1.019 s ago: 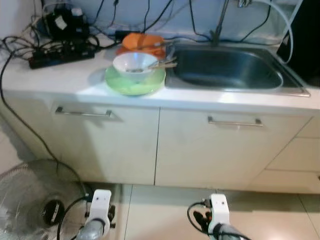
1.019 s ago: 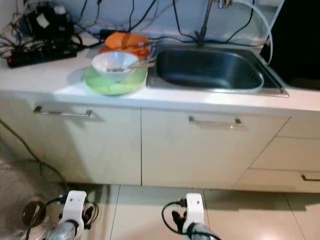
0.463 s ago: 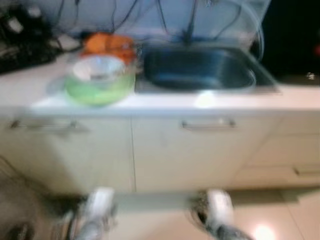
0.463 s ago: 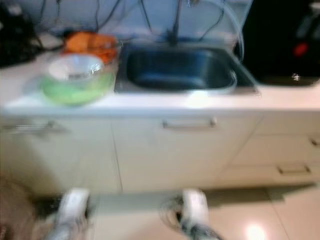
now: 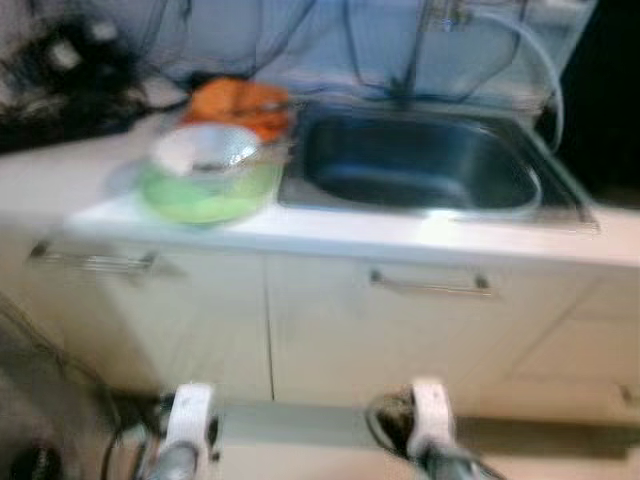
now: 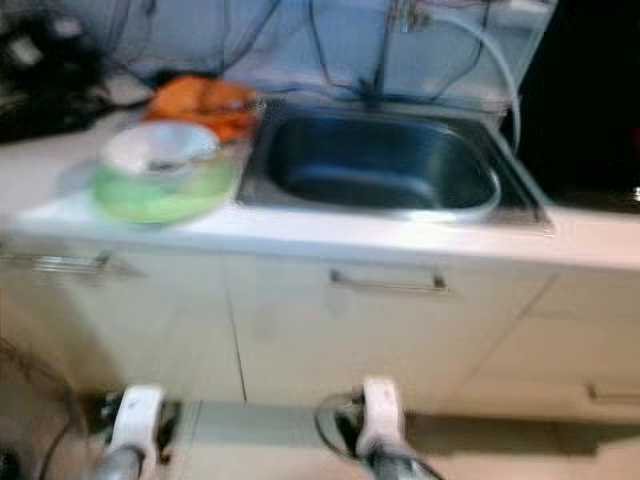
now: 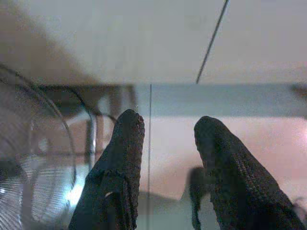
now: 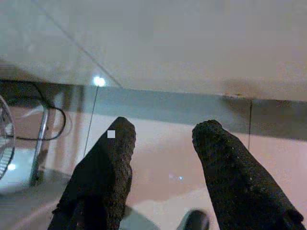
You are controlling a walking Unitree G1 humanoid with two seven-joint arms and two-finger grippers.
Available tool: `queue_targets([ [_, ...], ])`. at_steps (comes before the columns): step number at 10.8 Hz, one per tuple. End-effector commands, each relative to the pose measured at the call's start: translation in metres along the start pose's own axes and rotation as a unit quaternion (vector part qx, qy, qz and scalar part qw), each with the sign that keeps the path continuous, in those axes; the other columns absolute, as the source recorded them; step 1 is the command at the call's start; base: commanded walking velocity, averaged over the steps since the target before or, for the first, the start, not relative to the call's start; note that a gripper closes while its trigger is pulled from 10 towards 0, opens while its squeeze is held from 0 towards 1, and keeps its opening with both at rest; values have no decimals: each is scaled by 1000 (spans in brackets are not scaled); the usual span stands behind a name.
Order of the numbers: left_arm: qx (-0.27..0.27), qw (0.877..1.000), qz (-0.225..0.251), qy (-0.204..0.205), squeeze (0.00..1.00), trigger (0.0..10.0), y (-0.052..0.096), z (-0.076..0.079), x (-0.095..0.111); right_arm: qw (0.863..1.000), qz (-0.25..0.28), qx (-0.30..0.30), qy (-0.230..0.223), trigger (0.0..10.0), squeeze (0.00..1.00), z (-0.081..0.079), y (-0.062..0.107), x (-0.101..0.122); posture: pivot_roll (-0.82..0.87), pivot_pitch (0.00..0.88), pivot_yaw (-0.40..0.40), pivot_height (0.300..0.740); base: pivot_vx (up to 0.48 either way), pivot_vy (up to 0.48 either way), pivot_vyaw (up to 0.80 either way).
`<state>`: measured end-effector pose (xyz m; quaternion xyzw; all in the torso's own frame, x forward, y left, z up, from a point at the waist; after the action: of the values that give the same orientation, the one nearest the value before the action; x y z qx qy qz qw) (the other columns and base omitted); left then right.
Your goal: Kitchen organization
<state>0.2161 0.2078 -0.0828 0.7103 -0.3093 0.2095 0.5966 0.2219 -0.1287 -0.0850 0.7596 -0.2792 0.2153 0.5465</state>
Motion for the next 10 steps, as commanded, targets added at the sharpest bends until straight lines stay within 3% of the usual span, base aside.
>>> queue_targets([
  [1, -5, 1000, 3, 8, 0, 10000, -1, 7, 2, 1000, -12, -18, -3, 10000, 0, 14, 5, -8, 190, 0, -31, 740, 0, 0, 0],
  [5, -4, 1000, 2, 8, 0, 10000, -1, 6, 2, 1000, -13, -16, -4, 10000, 0, 13, 5, -8, 191, 0, -32, 740, 0, 0, 0],
  [10, -2, 1000, 1, 7, 0, 10000, -1, 6, 2, 1000, -13, -18, -8, 10000, 0, 14, 5, -9, 192, 0, -33, 740, 287, 0, 0],
])
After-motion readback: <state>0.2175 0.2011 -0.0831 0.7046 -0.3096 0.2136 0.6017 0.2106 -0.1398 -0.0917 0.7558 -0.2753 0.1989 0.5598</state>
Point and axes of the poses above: a point about 5 cm out from each wrist's last joint towards the gripper, its own y axis pointing back from the gripper into the wrist, its own x axis along the axis of the wrist's last joint, z = x × y, the point moved 2 cm from there along -y, pointing out of the wrist towards the gripper, and after that the axes turned 6 degrees about -y, right-handed, at the moved point
